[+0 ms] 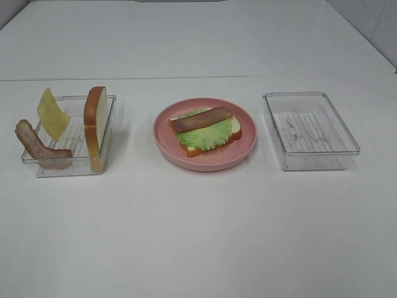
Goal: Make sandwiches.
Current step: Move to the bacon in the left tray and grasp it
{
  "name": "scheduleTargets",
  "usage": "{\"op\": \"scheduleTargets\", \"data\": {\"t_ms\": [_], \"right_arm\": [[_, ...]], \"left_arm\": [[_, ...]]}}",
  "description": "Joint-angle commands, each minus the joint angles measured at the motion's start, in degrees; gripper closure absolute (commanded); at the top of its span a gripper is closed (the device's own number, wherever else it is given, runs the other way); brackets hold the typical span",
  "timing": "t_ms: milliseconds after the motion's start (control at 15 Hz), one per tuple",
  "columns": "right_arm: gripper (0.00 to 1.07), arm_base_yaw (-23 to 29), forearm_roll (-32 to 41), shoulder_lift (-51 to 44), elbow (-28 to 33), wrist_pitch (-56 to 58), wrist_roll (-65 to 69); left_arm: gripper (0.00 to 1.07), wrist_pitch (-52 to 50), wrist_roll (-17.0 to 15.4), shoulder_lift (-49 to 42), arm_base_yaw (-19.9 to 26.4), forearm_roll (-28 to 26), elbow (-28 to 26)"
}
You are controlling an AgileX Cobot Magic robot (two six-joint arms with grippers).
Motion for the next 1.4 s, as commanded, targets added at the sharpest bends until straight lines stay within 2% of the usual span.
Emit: {"op": "scheduleTargets", "data": {"t_ms": [67, 1400], "right_arm": [[0.11, -0.2, 0.2, -1.8, 0.2, -0.7, -0.5], [0.11, -0.2, 0.2, -1.8, 0.2, -0.7, -0.5]], "left_arm": [[0.16, -0.2, 0.0, -0.9, 0.1, -0.4, 0.1], [0.16, -0.2, 0.0, -0.9, 0.1, -0.4, 0.1]]}}
